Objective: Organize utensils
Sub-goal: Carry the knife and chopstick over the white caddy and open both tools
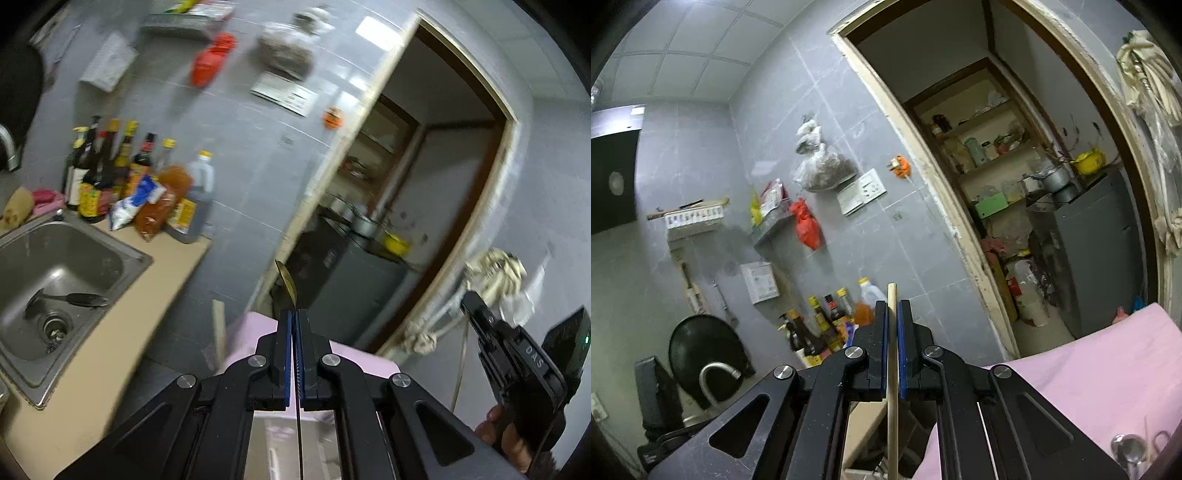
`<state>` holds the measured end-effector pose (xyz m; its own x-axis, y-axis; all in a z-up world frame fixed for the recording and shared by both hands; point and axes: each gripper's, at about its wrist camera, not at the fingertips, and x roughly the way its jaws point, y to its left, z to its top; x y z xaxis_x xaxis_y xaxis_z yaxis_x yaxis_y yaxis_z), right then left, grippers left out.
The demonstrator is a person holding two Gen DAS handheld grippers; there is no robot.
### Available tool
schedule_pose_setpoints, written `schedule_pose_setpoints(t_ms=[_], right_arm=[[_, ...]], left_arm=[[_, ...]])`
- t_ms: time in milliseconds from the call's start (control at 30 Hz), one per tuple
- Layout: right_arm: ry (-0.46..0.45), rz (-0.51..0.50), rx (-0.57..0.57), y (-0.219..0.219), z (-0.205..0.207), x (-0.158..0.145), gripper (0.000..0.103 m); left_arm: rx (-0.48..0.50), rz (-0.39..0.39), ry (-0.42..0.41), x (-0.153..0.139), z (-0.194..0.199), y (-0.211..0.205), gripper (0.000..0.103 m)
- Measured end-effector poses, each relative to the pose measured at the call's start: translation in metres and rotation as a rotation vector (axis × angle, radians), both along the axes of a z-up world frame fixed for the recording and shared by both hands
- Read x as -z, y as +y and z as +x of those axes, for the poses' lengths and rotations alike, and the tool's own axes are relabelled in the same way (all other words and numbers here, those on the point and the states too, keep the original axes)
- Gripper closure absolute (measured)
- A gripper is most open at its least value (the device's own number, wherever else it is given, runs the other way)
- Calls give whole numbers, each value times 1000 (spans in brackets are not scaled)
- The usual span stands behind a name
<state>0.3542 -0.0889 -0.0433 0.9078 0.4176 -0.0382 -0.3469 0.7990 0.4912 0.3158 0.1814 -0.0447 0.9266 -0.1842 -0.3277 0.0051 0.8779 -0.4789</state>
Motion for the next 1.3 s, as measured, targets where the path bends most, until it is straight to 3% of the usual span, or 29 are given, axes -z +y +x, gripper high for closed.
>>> schedule_pose_setpoints(t_ms=[200,567,967,1300], right_arm=[[25,22,95,3,13,27,99],[-34,-22,302,10,11,37,99],[-9,-62,264,15,7,31,98],[65,-92,202,16,0,45,98]], left_arm=[[-55,-31,5,21,13,23,100],[-95,63,20,46,13,9,100],[-54,138,23,48,11,-10,100],[-31,121,52,51,5,-9,100]])
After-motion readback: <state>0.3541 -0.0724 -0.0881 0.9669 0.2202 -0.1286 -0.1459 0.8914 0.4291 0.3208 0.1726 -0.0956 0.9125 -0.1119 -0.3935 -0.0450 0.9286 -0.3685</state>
